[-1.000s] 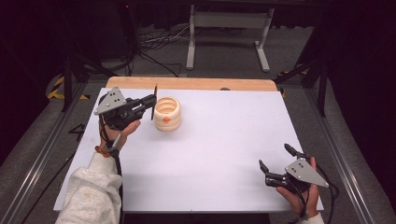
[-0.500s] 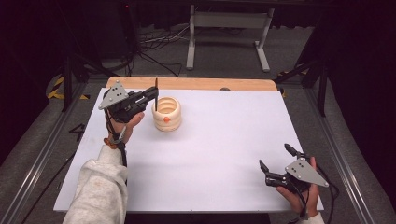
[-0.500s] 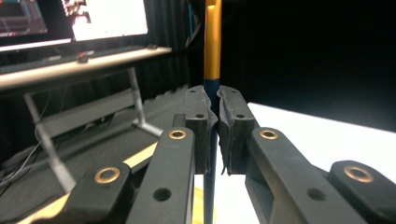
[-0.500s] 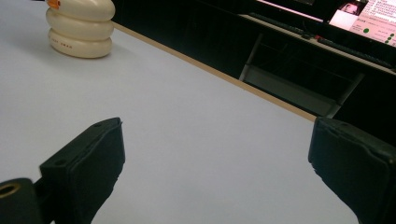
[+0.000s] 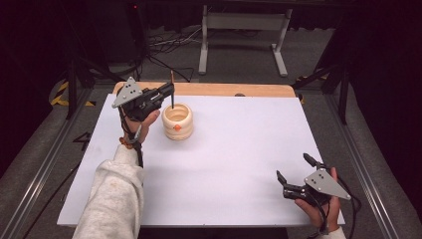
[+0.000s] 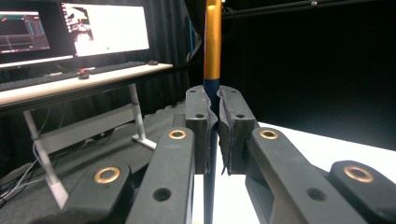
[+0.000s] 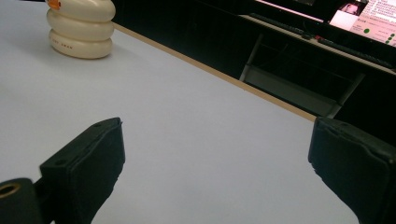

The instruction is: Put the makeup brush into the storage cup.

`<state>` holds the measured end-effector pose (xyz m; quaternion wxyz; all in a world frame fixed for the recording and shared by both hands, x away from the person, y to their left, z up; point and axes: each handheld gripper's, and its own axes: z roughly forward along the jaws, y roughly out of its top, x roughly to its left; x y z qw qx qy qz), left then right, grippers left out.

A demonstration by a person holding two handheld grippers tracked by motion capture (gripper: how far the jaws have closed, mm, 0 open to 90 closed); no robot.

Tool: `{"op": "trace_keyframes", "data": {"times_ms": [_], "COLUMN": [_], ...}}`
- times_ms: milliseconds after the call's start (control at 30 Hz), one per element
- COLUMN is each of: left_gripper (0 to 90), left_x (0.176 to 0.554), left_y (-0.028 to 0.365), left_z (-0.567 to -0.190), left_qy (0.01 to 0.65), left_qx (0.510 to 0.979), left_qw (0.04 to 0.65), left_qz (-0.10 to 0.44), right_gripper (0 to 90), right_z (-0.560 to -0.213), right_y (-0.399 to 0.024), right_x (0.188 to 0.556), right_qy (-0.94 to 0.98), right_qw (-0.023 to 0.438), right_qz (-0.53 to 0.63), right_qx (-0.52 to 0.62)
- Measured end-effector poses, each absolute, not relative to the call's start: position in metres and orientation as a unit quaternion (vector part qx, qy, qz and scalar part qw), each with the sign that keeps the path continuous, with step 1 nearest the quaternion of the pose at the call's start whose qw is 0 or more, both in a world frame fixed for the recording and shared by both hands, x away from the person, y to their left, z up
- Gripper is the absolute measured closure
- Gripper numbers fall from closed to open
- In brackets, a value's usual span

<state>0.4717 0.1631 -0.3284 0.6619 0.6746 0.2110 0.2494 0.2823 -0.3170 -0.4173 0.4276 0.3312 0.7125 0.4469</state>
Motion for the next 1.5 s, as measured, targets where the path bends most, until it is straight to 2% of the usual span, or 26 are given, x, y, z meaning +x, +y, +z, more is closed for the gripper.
{"op": "trace_keyframes", "data": {"times_ms": [433,700,1500], "left_gripper": [83.4,83.5,83.4], "left_x": [0.491,0.503,0.504], "left_y": [0.154,0.152,0.152], "left_z": [-0.335,-0.352,-0.404], "left_qy": [0.216,0.236,0.269], "left_qx": [0.676,0.677,0.694], "left_qw": [0.656,0.651,0.627], "left_qz": [0.257,0.249,0.229], "right_gripper": [4.5,4.5,4.6], "right_z": [-0.416,-0.414,-0.414], "right_y": [-0.317,-0.318,-0.318], "right_x": [0.282,0.282,0.283], "right_qy": [0.711,0.708,0.71], "right_qw": [0.432,0.434,0.433], "right_qz": [0.448,0.453,0.452], "right_qx": [0.327,0.324,0.322]}}
